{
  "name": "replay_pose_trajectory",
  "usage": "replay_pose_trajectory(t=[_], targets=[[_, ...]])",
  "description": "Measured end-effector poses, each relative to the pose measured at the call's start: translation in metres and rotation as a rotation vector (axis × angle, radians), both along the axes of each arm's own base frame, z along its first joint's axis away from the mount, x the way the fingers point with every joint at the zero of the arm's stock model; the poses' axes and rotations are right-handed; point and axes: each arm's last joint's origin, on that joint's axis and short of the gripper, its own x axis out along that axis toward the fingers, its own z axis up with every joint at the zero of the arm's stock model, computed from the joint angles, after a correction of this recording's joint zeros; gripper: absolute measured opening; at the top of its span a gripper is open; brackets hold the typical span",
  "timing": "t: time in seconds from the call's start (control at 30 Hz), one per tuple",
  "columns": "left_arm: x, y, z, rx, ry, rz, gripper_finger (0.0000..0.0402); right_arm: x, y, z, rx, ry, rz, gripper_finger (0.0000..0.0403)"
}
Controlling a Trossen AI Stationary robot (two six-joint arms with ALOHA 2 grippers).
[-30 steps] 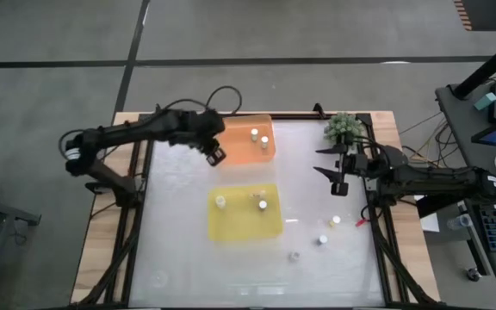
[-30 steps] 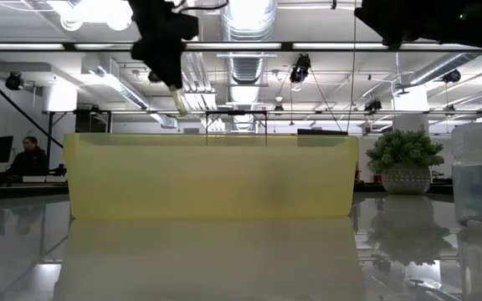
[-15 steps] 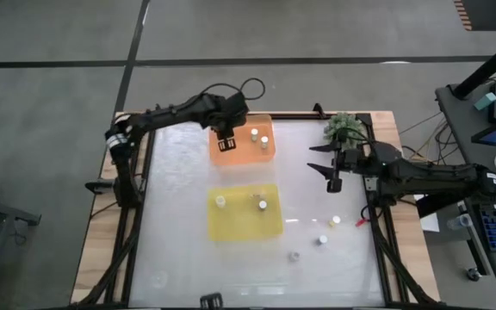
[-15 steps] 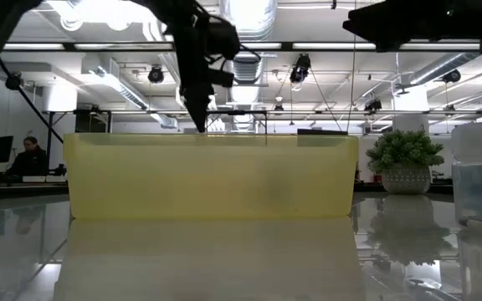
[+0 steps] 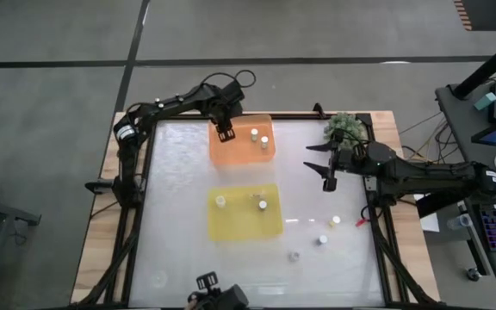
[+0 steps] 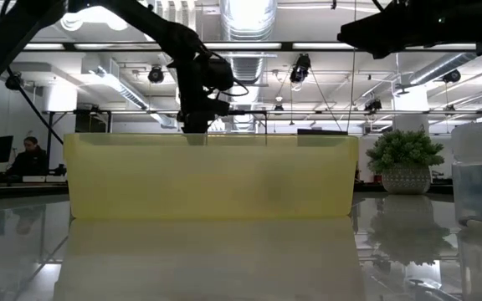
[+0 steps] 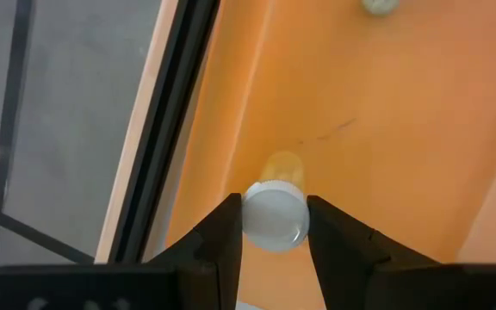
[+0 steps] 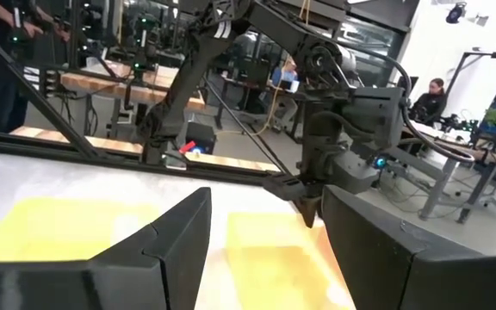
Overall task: Pick and place medicine bottles into bin by pill shape (circle, oval)
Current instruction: Put the left yellow tablet bottle into the orange bin
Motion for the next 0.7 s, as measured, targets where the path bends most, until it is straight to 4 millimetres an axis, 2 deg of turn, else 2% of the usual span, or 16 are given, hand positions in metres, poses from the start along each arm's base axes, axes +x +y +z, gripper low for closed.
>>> replay_pose_trajectory(t=[0.7], targets=[[-0.001, -0.001, -0.011, -0.014, 0.009, 0.015, 0.0098, 0.0, 0.0, -0.002, -0.003, 0.022, 0.0, 0.0215]])
